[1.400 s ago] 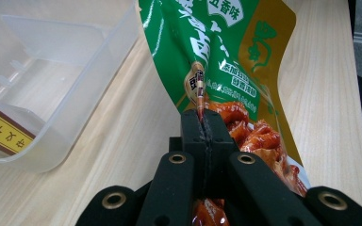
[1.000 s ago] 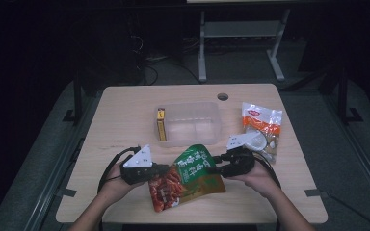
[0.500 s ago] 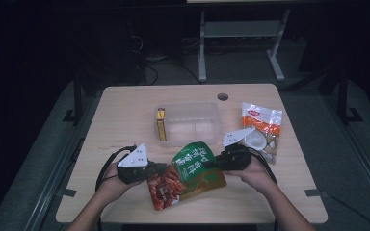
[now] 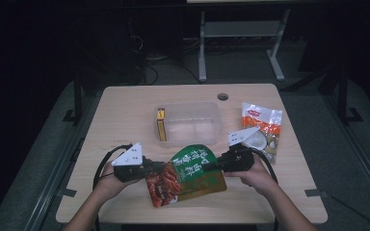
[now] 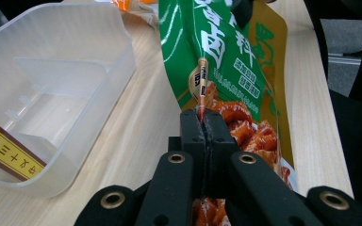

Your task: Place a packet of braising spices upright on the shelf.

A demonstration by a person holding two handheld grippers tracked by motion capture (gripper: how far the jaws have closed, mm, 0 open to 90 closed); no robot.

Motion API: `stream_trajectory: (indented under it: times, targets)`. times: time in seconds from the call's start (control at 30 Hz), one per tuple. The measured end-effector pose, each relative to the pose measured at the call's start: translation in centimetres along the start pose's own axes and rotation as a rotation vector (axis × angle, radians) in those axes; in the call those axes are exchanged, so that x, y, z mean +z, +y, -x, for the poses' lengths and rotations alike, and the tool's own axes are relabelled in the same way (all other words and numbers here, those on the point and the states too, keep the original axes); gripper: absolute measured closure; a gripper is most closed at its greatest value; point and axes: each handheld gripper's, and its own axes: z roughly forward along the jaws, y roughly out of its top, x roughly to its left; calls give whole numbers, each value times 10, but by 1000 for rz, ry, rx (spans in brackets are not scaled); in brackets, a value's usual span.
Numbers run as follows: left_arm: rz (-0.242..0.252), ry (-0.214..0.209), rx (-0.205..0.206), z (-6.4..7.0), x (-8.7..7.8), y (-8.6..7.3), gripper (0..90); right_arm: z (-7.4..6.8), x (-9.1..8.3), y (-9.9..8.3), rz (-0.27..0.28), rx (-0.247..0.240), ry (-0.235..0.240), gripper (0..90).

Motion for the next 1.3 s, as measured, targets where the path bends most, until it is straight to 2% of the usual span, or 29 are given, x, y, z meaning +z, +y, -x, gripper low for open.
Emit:
stream_trajectory:
  times: [0.13, 0.17, 0.2, 0.23, 0.3, 0.53, 0.77, 1.0, 1.03, 1.17, 1.3]
  targets:
    - [-9, 3, 1, 1, 2, -1, 798, -1, -2, 1, -2, -2, -11, 900]
    - [-4, 11, -15, -1, 1, 0, 754, -3, -3, 2, -9, -15, -21, 900]
    - [-4, 11, -15, -1, 1, 0, 728, -3, -3, 2, -9, -15, -21, 900]
    - [15, 18, -37, -4, -1, -1, 696, -4, -5, 3, -18, -20, -23, 900]
    - [18, 23, -42, -5, -2, -2, 562, -5, -6, 3, -9, -19, -24, 900]
    - [11, 42, -41, -1, -5, -3, 368, -9, -11, 10, -1, -46, -43, 900]
    - [-6, 82, -37, 0, -17, -8, 280, -17, -16, 16, -2, -82, -54, 900]
    - [-22, 109, -89, 0, -27, -20, 233, -21, -22, 19, 9, -88, -70, 900]
    - [-28, 119, -101, 2, -30, -26, 228, -22, -22, 20, 7, -90, -72, 900]
    - [-35, 116, -135, 5, -32, -38, 224, -25, -26, 26, 6, -120, -95, 900]
    - [-67, 107, -140, 4, -27, -45, 224, -27, -31, 31, 19, -133, -106, 900]
